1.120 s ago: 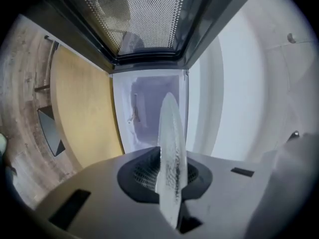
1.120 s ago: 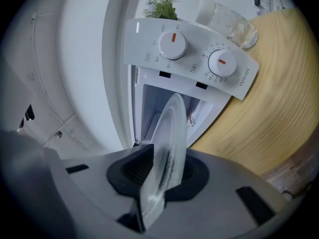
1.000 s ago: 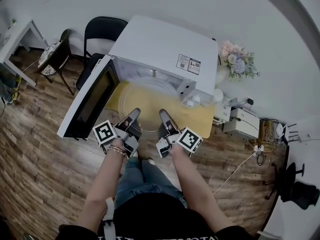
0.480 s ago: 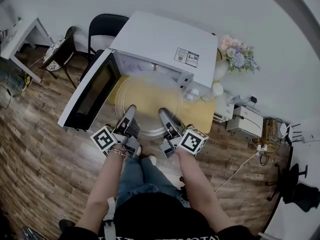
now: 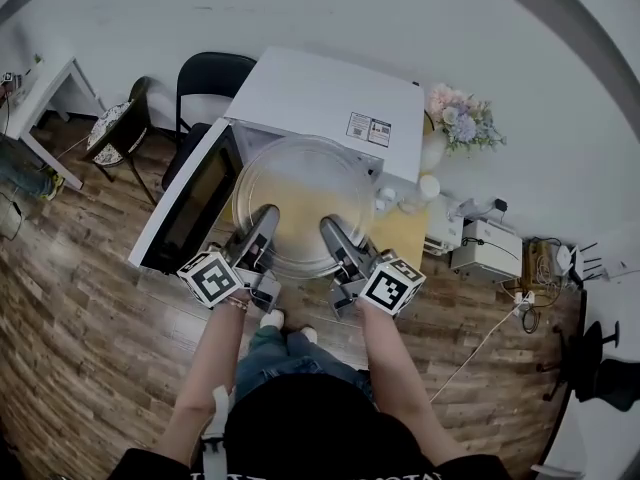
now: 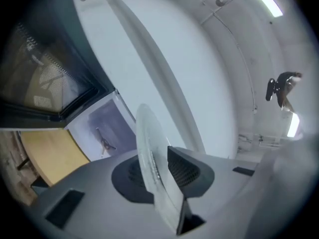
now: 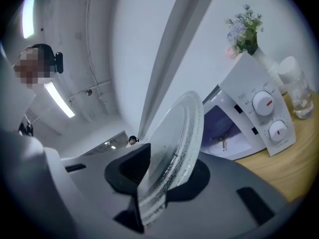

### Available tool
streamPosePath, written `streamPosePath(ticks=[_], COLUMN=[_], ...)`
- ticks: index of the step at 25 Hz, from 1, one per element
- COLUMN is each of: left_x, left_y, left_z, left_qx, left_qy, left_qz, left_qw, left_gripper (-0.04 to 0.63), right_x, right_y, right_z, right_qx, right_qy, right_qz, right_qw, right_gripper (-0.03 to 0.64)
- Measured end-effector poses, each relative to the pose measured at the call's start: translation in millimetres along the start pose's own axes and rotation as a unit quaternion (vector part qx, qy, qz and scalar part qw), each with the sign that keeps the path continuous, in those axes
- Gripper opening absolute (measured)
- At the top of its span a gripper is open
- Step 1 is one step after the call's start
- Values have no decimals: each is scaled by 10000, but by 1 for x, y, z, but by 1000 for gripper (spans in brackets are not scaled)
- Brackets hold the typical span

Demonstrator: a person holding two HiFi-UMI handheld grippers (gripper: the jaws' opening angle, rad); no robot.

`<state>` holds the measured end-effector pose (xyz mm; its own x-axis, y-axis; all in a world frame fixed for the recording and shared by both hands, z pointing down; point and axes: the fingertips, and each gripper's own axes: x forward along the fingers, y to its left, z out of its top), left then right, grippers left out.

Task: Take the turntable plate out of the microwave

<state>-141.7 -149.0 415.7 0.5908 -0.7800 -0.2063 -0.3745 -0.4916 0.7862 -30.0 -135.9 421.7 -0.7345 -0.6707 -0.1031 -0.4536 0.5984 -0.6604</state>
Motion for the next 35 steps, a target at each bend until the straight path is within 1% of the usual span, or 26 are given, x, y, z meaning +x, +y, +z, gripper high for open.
streamPosePath(ticks=[4, 9, 11, 13, 15, 21, 27, 31, 33, 35], left_x=[10, 28, 36, 45, 54, 76, 84, 86, 86, 88], left_y=[-17, -39, -50, -62, -73, -108, -126, -134, -139, -144], left_z=[15, 28, 32, 35, 38, 42, 43, 45, 49, 53], left_qx=[414, 838, 1061, 1314, 1581, 2321, 2807, 3133, 3293, 3395], left_qy=[63, 121, 136, 166, 158, 144, 28, -162, -242, -301], left_qz=[-126, -321, -464, -587, -743, -1122, -1296, -1349, -1370, -1395], left_qw=[9990, 9959, 9932, 9895, 9845, 9661, 9510, 9399, 9339, 9297], left_gripper=[75, 89, 98, 109, 120, 156, 186, 211, 225, 236], right_x=[5, 9, 7, 6, 5, -3, -11, -11, -10, -9], right_y=[11, 23, 27, 30, 33, 50, 58, 63, 68, 72], right_z=[18, 47, 60, 73, 88, 124, 139, 146, 150, 155], right_qx=[-241, -608, -886, -1269, -1594, -2366, -2857, -3216, -3335, -3424], right_qy=[-193, -351, -396, -423, -469, -779, -1030, -1263, -1349, -1409], right_qz=[-18, -71, -137, -237, -292, -344, -430, -571, -592, -598], right_qw=[9995, 9975, 9952, 9907, 9857, 9679, 9518, 9367, 9312, 9270], right_gripper=[113, 123, 131, 160, 186, 225, 259, 301, 314, 322])
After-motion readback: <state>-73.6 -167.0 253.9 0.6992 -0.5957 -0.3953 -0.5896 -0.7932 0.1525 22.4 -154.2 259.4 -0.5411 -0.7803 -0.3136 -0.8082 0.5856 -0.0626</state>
